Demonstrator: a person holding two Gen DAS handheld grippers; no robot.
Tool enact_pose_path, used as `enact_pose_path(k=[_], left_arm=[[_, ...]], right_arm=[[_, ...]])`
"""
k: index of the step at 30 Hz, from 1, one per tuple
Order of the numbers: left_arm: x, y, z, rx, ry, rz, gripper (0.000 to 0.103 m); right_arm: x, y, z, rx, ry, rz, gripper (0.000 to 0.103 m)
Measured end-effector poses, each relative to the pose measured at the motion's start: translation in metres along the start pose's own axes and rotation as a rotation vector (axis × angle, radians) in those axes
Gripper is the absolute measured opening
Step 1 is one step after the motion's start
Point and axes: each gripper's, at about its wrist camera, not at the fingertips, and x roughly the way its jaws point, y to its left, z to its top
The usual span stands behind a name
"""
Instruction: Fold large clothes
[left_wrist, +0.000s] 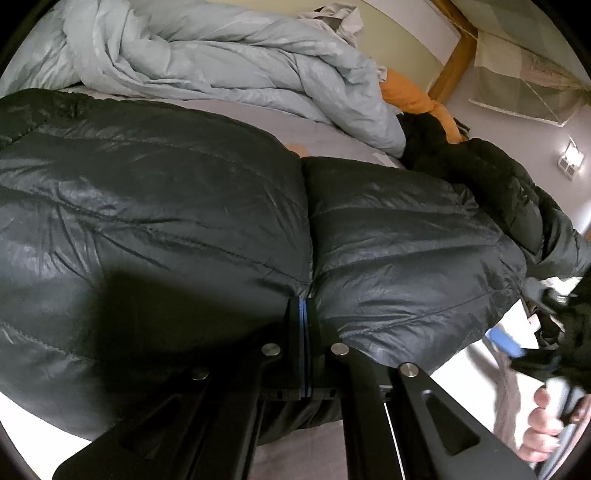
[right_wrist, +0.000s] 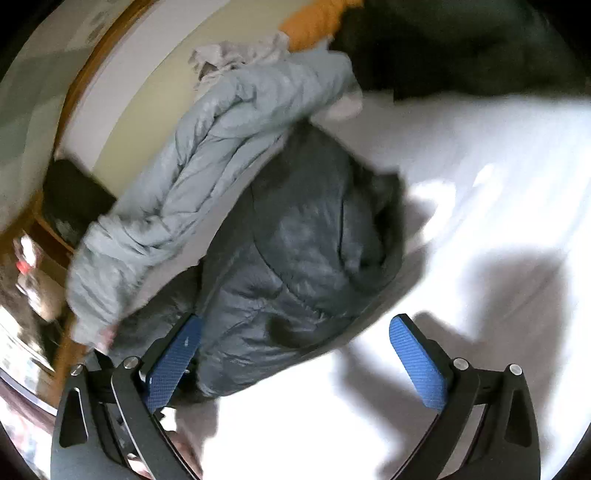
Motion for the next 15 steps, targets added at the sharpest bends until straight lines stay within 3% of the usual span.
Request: enact_pose_path(k=[3,5,6,7,10,12,14,15], left_arm=[[0.001,0.001,0.0,-0.008,0.001,-0.008,0.004],[0.001,0.001,0.001,-0.005,0.001,-0.005,0.004],[0.001,0.0,0.001,-0.001,0.001,0.0,0.004],[0.0,0.0,0.0,0.003,-0.001,0.003,0.004],[-0.01,0.0,0.001,0.007,-0.008,-0.038,0.004],[-0.03,-0.002,-0.001,0.03,-0.002,-0.118,0.014],[-0.068,-0.007,-0.009,0.063,-0.066,-0.137,0.049],[-0.087,-0.01,-0.012,0.091,-0.104,-0.101,0.059]], right_arm=[[0.026,-0.008,0.0,0.056,-0.027,0.024,0.103],[0.034,-0.004,0.001,0.04,-0.113,0.0,0.103],[0.036,-0.003,0.003,0.032,-0.144,-0.002,0.098],[0.038,-0.001,0.005,0.031,-0.163,-0.012,0.077],[0.042,0.0,0.008,0.014,-0.163,-0.028,0.047],[0.034,0.008,0.007,-0.054,-0.169,-0.047,0.037],[0.022,0.02,0.008,-0.15,-0.184,-0.081,0.035],[0.017,0.026,0.009,-0.187,-0.184,-0.105,0.034]])
